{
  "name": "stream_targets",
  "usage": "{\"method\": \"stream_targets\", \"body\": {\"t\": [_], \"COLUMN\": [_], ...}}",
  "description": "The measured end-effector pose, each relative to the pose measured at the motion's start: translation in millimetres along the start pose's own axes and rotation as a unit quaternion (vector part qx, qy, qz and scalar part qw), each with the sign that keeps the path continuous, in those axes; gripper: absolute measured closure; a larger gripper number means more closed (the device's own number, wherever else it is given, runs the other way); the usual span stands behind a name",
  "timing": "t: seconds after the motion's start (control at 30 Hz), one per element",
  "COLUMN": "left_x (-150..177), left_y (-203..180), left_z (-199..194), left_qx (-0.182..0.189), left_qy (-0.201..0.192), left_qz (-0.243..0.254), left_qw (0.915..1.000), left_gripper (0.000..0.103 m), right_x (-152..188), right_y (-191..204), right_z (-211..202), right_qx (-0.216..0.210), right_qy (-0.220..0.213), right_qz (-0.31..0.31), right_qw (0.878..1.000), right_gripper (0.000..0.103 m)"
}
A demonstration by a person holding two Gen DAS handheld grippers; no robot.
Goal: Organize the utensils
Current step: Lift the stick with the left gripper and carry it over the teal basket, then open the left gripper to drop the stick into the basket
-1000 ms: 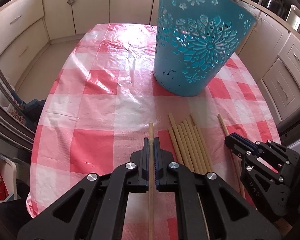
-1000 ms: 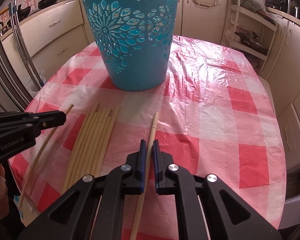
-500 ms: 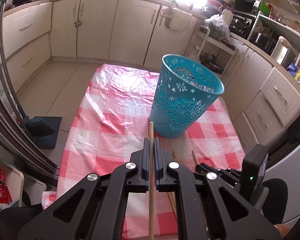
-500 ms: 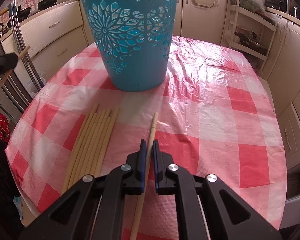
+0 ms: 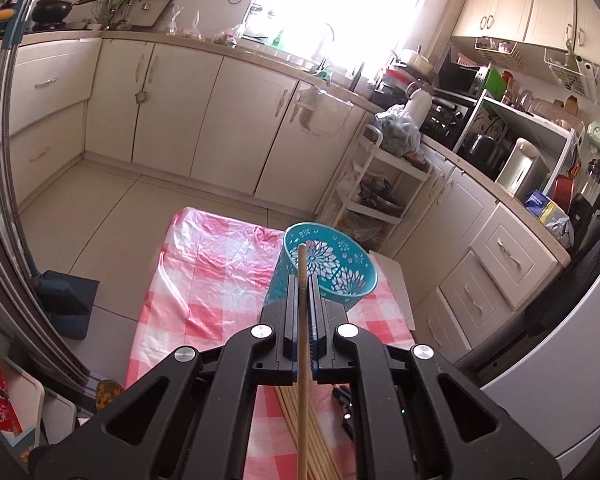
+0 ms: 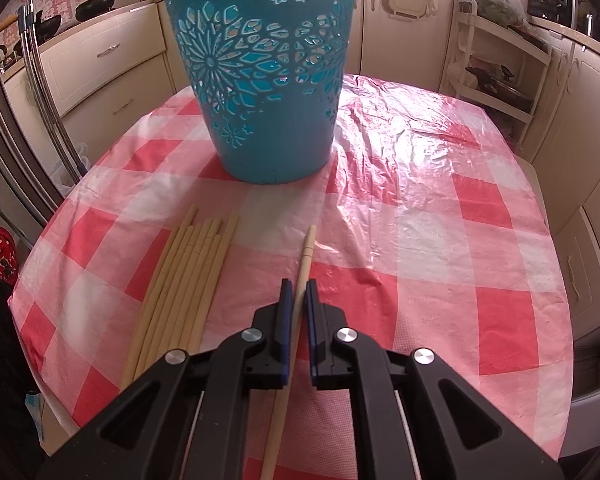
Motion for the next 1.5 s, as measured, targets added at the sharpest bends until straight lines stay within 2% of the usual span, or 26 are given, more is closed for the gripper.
{"method": "stream_targets", "body": {"t": [0.13, 0.3, 0.37, 0.5, 0.63, 0.83, 1.0, 1.2, 1.3, 1.37, 1.47, 1.5], "left_x": [-19.7, -48.6, -68.9, -102.6, -119.9, -113.5, -96.1, -79.0, -69.7, -64.0, -55.1, -51.3], "left_y": [-14.9, -36.7, -48.0, -64.0, -62.9, -49.8, -42.5, -37.9, -34.4, -27.0, -12.0, -7.0], "left_z": [10.5, 51.4, 67.9, 102.3, 142.6, 184.5, 192.1, 194.4, 187.8, 173.8, 140.7, 130.1], "left_qx": [0.005, 0.010, 0.010, -0.005, -0.020, -0.043, -0.057, -0.065, -0.071, -0.085, -0.103, -0.107], "left_qy": [-0.017, -0.035, -0.057, -0.102, -0.120, -0.116, -0.112, -0.077, -0.050, -0.045, -0.055, -0.057], "left_qz": [0.011, 0.019, 0.024, 0.032, 0.022, 0.016, 0.024, 0.041, 0.050, 0.052, 0.047, 0.047], "left_qw": [0.9998, 0.9992, 0.9981, 0.9942, 0.9923, 0.9922, 0.9918, 0.9941, 0.9950, 0.9940, 0.9921, 0.9916], "left_gripper": [0.099, 0.099, 0.099, 0.098, 0.098, 0.098, 0.098, 0.098, 0.092, 0.070, 0.052, 0.050], "right_x": [-0.2, -1.1, -0.8, -0.5, -1.3, -3.5, -4.4, -4.2, -4.2, -3.7, -2.4, -2.0], "right_y": [-1.6, -3.7, -4.1, -4.1, -4.3, -6.0, -5.6, -4.8, -4.5, -8.8, -15.1, -15.6], "right_z": [0.1, 0.5, 0.4, 0.5, 1.0, 3.2, 4.0, 3.8, 3.8, 3.5, 3.1, 2.9], "right_qx": [-0.005, -0.009, -0.012, -0.015, -0.020, -0.037, -0.041, -0.037, -0.039, -0.055, -0.080, -0.082], "right_qy": [0.002, 0.002, 0.002, 0.001, 0.001, 0.005, 0.006, 0.005, 0.006, 0.010, 0.016, 0.016], "right_qz": [0.007, 0.014, 0.016, 0.015, 0.014, 0.025, 0.028, 0.024, 0.020, 0.036, 0.060, 0.060], "right_qw": [1.000, 1.000, 1.000, 1.000, 1.000, 0.999, 0.999, 0.999, 0.999, 0.998, 0.995, 0.995], "right_gripper": [0.095, 0.095, 0.095, 0.095, 0.095, 0.095, 0.095, 0.095, 0.095, 0.095, 0.095, 0.095]}}
Point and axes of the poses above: each gripper's, at about its wrist camera, not at the fingertips, and z roughly the way its jaws point, y to its left, x to its underside, the point moved 6 cm from there along z, roughly the way its jaws point, and after that the axes turned 4 degrees about y, right-handed, at the moved point
